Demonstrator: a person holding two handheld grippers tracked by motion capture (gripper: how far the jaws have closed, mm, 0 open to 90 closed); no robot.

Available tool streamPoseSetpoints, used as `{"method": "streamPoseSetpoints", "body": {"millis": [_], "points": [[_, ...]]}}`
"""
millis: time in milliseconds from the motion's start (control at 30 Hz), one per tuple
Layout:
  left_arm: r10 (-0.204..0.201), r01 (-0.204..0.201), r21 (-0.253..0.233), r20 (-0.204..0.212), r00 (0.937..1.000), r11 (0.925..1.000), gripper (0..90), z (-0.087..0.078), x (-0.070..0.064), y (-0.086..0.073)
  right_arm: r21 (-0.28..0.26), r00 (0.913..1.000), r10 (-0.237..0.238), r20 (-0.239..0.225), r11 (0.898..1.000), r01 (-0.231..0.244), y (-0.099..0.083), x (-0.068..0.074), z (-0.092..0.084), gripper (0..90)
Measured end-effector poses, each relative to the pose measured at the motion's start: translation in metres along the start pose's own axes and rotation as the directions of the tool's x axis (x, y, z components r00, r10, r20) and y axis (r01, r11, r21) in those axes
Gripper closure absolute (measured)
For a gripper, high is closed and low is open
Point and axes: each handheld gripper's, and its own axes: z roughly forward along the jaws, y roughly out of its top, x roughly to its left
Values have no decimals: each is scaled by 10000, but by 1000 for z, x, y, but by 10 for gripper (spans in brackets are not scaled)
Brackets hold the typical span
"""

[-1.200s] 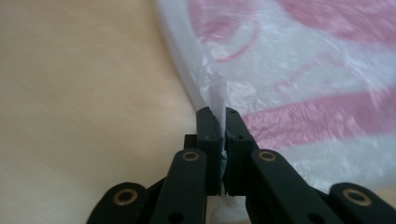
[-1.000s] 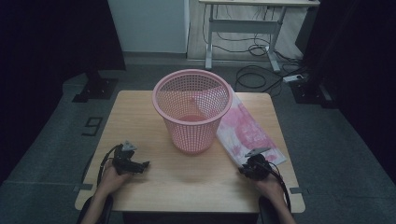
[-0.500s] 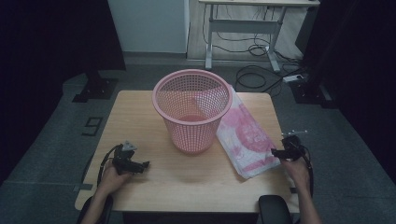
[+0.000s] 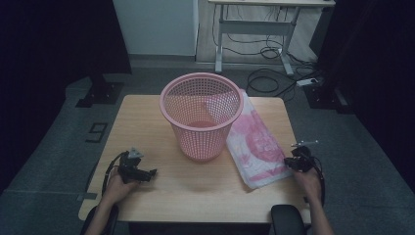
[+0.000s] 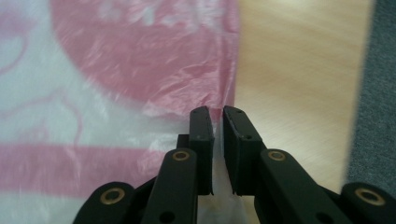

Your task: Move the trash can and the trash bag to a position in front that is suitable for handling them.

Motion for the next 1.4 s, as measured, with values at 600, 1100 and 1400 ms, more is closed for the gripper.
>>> {"method": "streamPoseSetpoints", "body": {"millis": [600, 1100, 1400], "points": [[-21, 21, -10, 7, 10000, 10000, 0, 1, 0, 0, -219, 9998, 23, 196, 9998, -19, 34, 39, 8, 406], [-18, 18, -12, 10, 10000, 10000, 0, 1, 0, 0, 7, 9784, -1654, -1240, 9860, 1668, -1, 102, -8, 587], [-40, 40, -27, 12, 10000, 10000, 0, 1, 0, 0, -530, 9888, 1282, 763, 9908, -1244, 42, 20, 10, 387]]}}
